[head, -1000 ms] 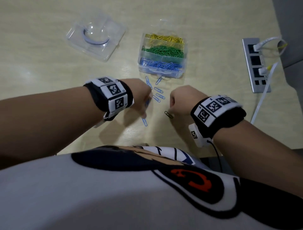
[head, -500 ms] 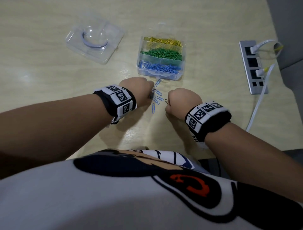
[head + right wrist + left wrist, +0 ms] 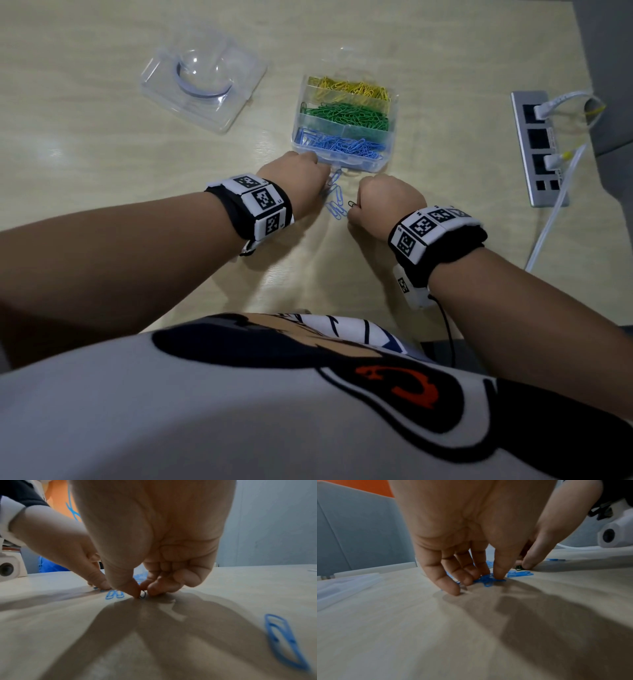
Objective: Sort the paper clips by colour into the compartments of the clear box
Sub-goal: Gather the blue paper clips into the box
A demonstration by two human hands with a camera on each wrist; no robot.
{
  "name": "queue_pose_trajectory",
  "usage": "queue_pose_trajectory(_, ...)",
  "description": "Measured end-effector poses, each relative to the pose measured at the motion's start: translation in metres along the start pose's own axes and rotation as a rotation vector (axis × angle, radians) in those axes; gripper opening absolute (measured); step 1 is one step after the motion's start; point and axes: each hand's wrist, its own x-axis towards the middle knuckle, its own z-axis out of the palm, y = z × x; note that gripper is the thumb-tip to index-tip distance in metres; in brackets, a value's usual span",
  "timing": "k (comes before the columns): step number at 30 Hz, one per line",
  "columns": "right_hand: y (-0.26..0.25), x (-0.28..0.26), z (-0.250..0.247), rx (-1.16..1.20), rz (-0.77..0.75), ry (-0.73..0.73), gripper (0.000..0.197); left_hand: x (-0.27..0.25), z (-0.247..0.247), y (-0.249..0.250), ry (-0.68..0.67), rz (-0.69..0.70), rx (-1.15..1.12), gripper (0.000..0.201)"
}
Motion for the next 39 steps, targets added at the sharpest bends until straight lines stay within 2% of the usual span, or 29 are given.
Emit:
queue_pose_trajectory(3, 0.0, 0.004, -0.005, 0.082, -0.03, 0.063, 0.015, 0.005, -0.003, -0.002, -0.017, 0.016, 0.022, 0.03)
queue_pose_trajectory(8, 0.004, 0.018, -0.025, 0.369, -0.014, 0.329, 0.006, 0.005, -0.001, -0.004, -0.025, 0.003, 0.018, 0.031)
queue_pose_trajectory(12, 0.008, 0.032, -0.036, 0.509, -0.006, 0.382, 0.009, 0.005, 0.0, -0.006, -0.036, -0.009, 0.031, 0.031)
queue_pose_trajectory(17, 0.013, 0.05, -0.047, 0.537, 0.033, 0.596, 0.015, 0.003, 0.0, -0.005, -0.044, -0.019, 0.02, 0.03)
queue_pose_trajectory(20, 0.017, 0.057, -0.048, 0.444, 0.078, 0.546, 0.027, -0.001, -0.001, -0.005, -0.019, -0.021, -0.042, 0.031)
queue_pose_trajectory(22, 0.016, 0.054, -0.045, 0.43, 0.051, 0.522, 0.031, -0.004, 0.0, -0.005, -0.017, 0.003, -0.073, 0.034)
queue_pose_trajectory(24, 0.01, 0.044, -0.038, 0.446, -0.061, 0.507, 0.027, -0.006, 0.001, -0.006, -0.046, 0.002, -0.072, 0.045)
queue_pose_trajectory(26, 0.004, 0.033, -0.027, 0.404, -0.205, 0.409, 0.021, -0.006, 0.001, -0.008, -0.056, -0.009, -0.072, 0.05)
queue_pose_trajectory(29, -0.005, 0.021, -0.009, 0.278, -0.342, 0.242, 0.024, -0.004, 0.001, -0.01, -0.031, -0.016, -0.109, 0.038)
queue_pose_trajectory(31, -0.008, 0.018, 0.002, 0.212, -0.391, 0.223, 0.028, -0.004, 0.002, -0.011, -0.002, -0.034, -0.113, 0.033)
queue_pose_trajectory(33, -0.01, 0.016, 0.01, 0.191, -0.402, 0.186, 0.04, -0.006, 0.003, -0.012, 0.057, -0.1, -0.095, 0.037)
queue_pose_trajectory(35, -0.007, 0.014, 0.015, 0.135, -0.368, 0.095, 0.053, -0.01, 0.001, -0.014, 0.111, -0.225, -0.085, 0.047)
queue_pose_trajectory(37, -0.004, 0.01, 0.02, 0.078, -0.375, 0.104, 0.046, -0.013, -0.001, -0.017, 0.068, -0.298, -0.113, 0.056)
queue_pose_trajectory(39, -0.002, 0.006, 0.023, 0.063, -0.371, 0.163, 0.032, -0.012, 0.0, -0.019, 0.01, -0.277, -0.131, 0.056)
